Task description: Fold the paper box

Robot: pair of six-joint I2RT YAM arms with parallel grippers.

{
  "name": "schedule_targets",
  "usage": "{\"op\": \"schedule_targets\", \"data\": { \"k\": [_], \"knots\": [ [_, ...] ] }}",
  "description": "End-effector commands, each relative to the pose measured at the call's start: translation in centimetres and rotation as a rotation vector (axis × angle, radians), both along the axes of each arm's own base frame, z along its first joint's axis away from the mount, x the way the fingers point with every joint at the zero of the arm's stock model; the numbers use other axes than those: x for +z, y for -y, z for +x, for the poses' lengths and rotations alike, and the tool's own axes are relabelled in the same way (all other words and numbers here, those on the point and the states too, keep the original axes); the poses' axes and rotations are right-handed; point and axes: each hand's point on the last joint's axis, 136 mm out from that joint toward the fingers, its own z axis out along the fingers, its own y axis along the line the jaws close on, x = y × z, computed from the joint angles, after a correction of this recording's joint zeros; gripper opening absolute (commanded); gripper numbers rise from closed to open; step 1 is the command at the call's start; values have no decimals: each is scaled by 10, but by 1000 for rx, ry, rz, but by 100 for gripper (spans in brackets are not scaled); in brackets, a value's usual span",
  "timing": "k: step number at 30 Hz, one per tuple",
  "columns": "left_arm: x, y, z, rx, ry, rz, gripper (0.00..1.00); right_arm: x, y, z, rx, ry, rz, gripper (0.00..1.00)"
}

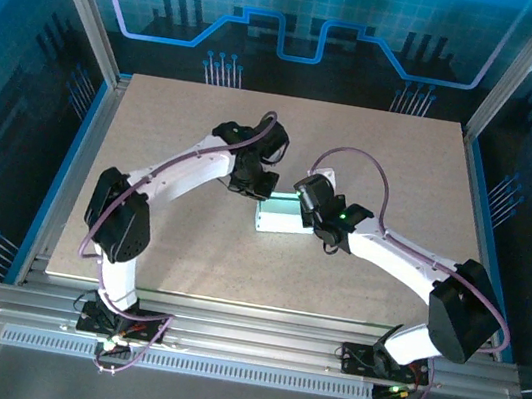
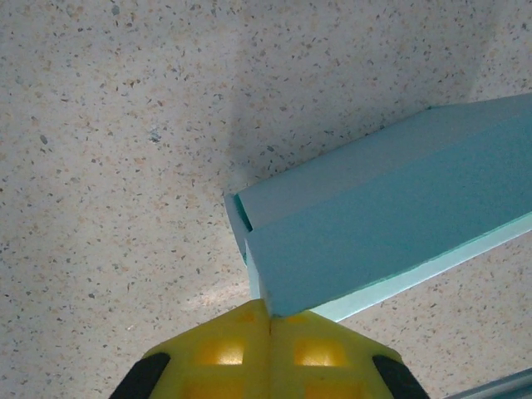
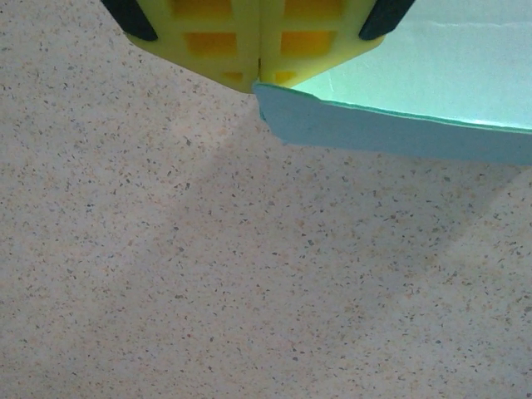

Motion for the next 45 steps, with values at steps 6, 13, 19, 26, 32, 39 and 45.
{"op": "schedule_targets", "data": {
  "k": [6,13,19,26,32,39,45],
  "knots": [
    [8,7,14,74,-71,-144,0,-9,-11,-9,41,-24,-17,0],
    [2,8,19,127,-115,-175,0,-6,-12,-10,34,5,-61,0],
    [3,10,24,171,-109,-197,0,-6,-11,-10,11,14,-51,0],
    [-4,7,23,172,-67,-208,0,-7,-10,-12,-6,25,-35,0],
    [-9,1,13,104,16,-212,0,-10,-10,-14,-6,23,-23,0],
    [-15,2,5,26,174,-221,0,-10,-12,-16,-2,73,10,0],
    [-23,-1,7,25,300,-225,0,-21,-12,-20,9,95,42,0]
  ]
}}
